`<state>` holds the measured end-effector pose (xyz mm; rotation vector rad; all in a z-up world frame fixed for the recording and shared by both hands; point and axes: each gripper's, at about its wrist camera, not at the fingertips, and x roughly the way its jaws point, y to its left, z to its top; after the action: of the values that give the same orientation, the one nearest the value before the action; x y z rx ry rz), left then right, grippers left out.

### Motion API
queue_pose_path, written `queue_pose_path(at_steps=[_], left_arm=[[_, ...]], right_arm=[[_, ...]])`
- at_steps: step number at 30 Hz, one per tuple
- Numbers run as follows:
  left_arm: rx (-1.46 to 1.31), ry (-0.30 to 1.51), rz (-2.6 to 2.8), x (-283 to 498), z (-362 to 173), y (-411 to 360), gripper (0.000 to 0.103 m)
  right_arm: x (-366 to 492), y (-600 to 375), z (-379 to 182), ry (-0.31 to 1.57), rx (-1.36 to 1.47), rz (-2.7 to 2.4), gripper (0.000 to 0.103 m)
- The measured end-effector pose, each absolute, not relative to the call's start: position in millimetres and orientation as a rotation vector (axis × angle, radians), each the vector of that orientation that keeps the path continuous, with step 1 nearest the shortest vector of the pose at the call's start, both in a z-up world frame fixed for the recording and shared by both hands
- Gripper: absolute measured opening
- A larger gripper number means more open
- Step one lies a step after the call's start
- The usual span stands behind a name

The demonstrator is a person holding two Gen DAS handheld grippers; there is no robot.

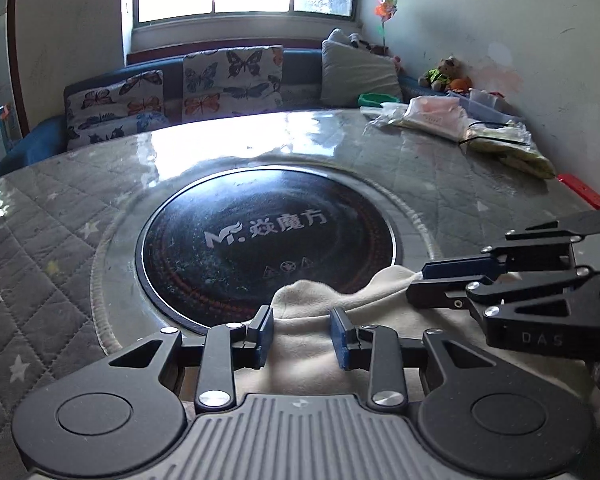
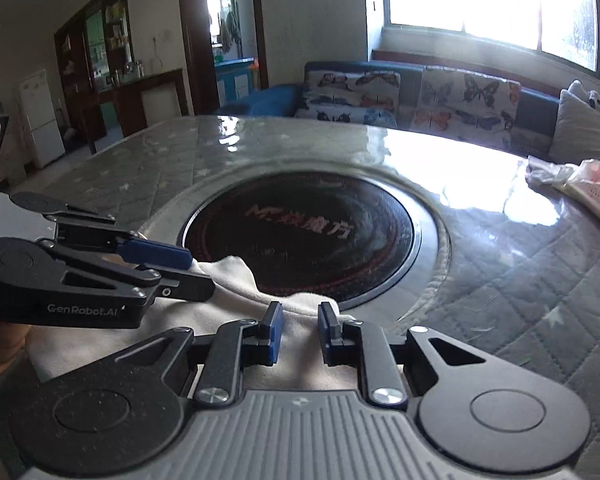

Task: Fold clothes
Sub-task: 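Open the right gripper and release the folded side onto the sweatshirt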

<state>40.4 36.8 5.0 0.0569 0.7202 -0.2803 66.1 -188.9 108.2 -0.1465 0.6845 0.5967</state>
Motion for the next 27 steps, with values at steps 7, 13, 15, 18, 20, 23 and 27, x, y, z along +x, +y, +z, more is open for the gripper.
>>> queue_pose_path(at_steps=[7,13,15,18,20,23,27], left_arm=[[0.044,0.702,-0.272,37.5,4.4,37.7,0.035],[0.031,0.676,-0.265,23.4,10.7,41.3,0.035],[0.033,0.668,-0.264,16.8,12.0,42.4,0.036],[0.039,0.668,-0.243,7.1,12.1,45.3,0.036],[0.034,0.658,-0.239,-1.3,14.9,49.5,0.036],[0.033,0.637,-0.229,-17.7,19.9,55.5,0.038],[0.033,0.621,-0.215,-35.2,21.4,61.0,0.040]], right_arm=[[56.1,-199.7,114.6,0.654,-0.123,0.589,0.017],[16.4,-218.1,127.7,0.617,-0.139,0.627,0.017],[10.5,-226.3,126.5,0.627,-0.128,0.617,0.017],[1.6,-238.6,124.8,0.642,-0.113,0.601,0.017],[-4.4,-246.8,123.7,0.653,-0.102,0.590,0.017],[-12.7,-259.0,122.9,0.664,-0.088,0.574,0.017],[-18.5,-271.6,127.1,0.669,-0.087,0.557,0.017]])
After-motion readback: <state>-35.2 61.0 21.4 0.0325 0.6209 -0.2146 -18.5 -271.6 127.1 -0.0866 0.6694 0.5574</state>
